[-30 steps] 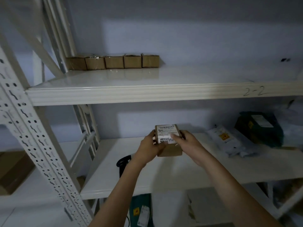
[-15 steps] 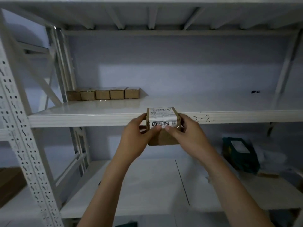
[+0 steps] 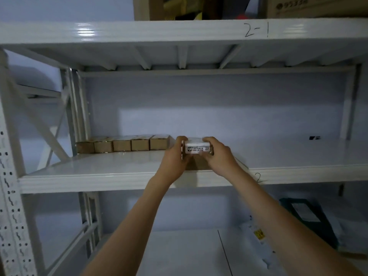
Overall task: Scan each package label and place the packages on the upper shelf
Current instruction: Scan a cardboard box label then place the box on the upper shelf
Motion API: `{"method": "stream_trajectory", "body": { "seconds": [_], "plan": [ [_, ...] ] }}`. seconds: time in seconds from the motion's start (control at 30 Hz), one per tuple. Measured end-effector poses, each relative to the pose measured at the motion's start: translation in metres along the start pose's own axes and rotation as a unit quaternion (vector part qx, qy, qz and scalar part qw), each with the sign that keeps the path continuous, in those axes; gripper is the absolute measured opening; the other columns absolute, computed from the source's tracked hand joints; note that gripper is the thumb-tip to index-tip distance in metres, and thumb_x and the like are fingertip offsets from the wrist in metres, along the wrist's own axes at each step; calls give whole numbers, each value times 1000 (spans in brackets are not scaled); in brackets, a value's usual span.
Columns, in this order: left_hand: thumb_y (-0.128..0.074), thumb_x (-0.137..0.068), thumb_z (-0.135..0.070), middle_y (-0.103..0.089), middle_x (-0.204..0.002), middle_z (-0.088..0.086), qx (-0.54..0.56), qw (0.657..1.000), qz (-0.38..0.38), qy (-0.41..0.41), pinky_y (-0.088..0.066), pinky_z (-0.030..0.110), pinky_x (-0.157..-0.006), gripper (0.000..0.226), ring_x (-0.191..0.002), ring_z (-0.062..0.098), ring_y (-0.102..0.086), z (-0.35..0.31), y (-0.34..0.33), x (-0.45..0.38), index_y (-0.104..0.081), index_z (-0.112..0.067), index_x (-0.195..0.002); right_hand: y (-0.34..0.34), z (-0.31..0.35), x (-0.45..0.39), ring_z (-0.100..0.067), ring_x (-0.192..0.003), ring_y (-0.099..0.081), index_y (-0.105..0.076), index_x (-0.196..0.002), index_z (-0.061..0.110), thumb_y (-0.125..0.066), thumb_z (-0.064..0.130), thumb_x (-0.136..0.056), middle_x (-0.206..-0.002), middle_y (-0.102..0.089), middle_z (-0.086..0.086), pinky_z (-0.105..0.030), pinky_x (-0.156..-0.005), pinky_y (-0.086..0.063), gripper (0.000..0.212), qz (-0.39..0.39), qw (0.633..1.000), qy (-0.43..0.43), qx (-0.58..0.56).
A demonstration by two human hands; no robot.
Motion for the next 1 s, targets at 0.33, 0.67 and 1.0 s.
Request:
{"method": "stream_trajectory", "body": {
  "seconds": [0.33, 0.67, 1.0],
  "plan": [
    [-50, -97, -16, -63, -124, 9, -218, 973, 76, -25, -52, 41, -89, 32, -110, 28, -58, 58, 10, -85, -62, -22, -126, -49, -21, -99, -28, -104, -61, -57, -123, 21, -70, 23, -91, -119, -66, -11, -29, -80, -46, 35, 67, 987, -23, 141],
    [-39, -94, -4, -53, -133, 11, -395, 892, 213, 52, -24, 57, -109, 62, -134, 30, -31, 137, -8, -141, -36, -29, -150, -116, -26, -174, -29, -114, -59, -49, -144, 17, -62, 17, -93, -134, -58, -10, -30, -84, -47, 52, 247, 924, -5, 291],
    [-32, -96, -5, -51, -134, 14, -431, 865, 231, 112, -19, 62, -111, 55, -136, 29, -32, 176, -28, -174, -32, -22, -149, -158, -51, -228, -27, -110, -60, -46, -140, 11, -52, 12, -95, -127, -57, -12, -33, -87, -51, 45, 253, 908, -8, 333]
  ]
}}
Point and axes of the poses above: each hand's wrist, its own x-axis away from the middle knuckle, its own y-axis out of the back of the hand, z = x × y, the point moved 9 cm from there along -x, towards the middle knuckle
